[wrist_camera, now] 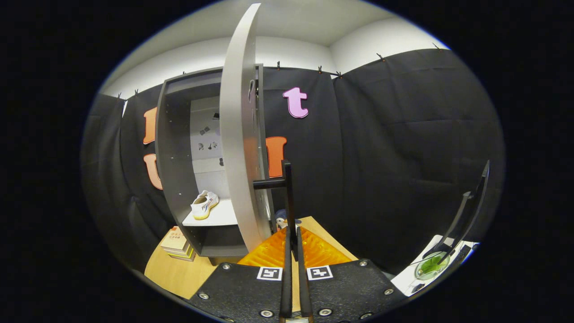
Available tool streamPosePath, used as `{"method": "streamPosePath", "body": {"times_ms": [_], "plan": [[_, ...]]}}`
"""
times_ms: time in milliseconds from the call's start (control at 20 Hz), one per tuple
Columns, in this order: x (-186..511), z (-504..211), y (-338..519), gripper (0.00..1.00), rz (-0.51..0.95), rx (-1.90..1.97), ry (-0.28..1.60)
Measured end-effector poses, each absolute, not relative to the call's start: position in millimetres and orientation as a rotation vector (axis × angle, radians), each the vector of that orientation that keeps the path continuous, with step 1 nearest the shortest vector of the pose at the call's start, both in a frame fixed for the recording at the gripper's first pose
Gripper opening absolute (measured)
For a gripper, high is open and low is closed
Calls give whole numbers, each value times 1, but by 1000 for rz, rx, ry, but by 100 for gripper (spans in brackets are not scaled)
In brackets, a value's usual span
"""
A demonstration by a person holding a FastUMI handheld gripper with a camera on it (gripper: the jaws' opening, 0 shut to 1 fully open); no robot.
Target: Open the shoe cabinet door, grab the shoes and put them into the shoe cabinet, then close the shoe cabinet door.
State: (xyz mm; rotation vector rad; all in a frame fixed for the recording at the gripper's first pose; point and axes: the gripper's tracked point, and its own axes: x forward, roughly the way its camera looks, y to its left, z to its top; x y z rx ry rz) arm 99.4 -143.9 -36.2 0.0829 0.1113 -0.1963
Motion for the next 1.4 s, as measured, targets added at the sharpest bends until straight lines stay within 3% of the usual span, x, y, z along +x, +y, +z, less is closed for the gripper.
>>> {"method": "streamPosePath", "body": {"times_ms": [250,750,1400], "plan": [[78,-30,-152,2,-256,24,107],[52,-44,-78,5,-188,46,138],[67,-205,49,9,-7,87,404]]}}
